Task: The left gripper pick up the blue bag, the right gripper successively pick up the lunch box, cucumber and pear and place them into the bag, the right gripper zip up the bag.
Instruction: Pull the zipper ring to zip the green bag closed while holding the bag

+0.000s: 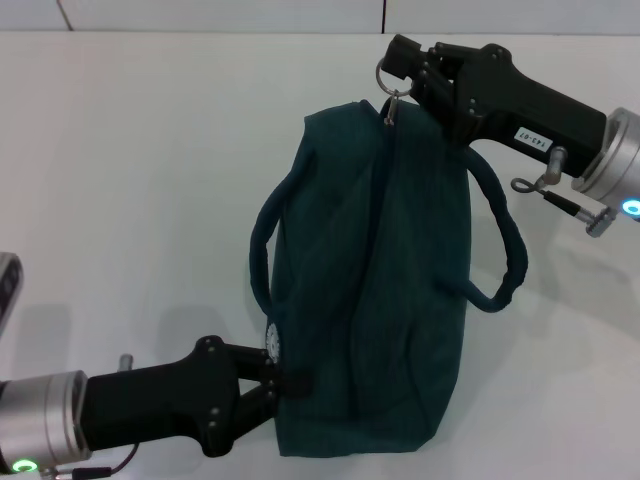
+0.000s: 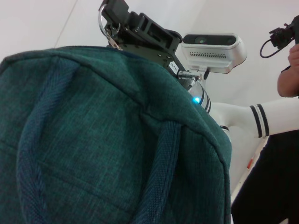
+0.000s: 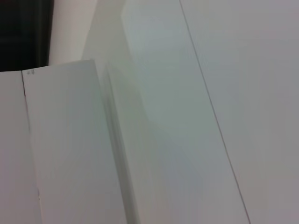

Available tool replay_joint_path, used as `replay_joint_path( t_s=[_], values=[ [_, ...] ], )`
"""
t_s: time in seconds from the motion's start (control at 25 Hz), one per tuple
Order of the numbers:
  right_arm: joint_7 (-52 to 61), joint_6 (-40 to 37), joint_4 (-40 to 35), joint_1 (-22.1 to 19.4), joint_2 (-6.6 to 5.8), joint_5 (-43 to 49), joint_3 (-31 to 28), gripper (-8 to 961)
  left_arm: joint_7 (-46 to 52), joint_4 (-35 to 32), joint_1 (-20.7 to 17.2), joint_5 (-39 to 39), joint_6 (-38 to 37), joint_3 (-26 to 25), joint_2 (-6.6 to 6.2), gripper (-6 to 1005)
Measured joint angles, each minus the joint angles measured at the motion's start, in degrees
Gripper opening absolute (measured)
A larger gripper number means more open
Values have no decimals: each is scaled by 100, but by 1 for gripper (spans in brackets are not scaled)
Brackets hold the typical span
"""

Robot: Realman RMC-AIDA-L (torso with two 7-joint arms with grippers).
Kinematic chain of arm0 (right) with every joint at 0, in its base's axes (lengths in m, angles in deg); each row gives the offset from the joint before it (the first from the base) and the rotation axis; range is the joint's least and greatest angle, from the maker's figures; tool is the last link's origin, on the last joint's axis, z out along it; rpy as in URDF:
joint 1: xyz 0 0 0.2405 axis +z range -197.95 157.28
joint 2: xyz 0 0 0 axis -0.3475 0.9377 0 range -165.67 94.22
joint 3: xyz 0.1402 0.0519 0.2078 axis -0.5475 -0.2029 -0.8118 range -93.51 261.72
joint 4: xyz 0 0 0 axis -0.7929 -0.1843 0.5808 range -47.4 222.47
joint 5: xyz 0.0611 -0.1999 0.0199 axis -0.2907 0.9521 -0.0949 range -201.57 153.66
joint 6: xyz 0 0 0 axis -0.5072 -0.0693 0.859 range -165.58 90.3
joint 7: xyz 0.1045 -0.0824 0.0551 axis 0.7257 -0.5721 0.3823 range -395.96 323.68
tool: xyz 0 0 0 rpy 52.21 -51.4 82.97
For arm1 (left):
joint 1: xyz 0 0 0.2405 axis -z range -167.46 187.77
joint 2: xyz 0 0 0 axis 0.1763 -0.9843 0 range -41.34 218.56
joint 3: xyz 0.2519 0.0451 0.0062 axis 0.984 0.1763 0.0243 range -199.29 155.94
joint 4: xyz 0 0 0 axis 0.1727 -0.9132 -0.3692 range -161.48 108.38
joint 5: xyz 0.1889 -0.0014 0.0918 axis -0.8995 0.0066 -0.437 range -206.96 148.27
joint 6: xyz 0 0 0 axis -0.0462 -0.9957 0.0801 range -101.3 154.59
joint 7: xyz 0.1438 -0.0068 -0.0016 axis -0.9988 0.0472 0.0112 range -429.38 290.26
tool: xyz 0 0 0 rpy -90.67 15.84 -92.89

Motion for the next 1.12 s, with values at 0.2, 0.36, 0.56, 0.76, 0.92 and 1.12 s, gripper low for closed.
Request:
replay_joint_path(
  t_s=[0.2,0.36,0.56,0.76,0.92,1.12],
  values=[
    [284,115,0,-8,1,0,0,70,2,2,-52,52,14,-316,-51,71],
    [588,118,-4,-53,15,-85,-3,71,1,-2,-73,62,177,-872,-30,70],
    [1013,113,11,-145,19,-424,2,72,1,-43,-99,70,466,-1404,28,69],
    [1133,109,46,-273,19,-835,31,74,5,-213,-109,80,611,-1534,47,75],
    [1226,127,151,-262,18,-882,11,75,7,-275,-82,87,613,-1537,61,88],
    [1292,133,212,-231,17,-901,1,76,10,-289,-67,345,610,-1541,113,105]
  ],
)
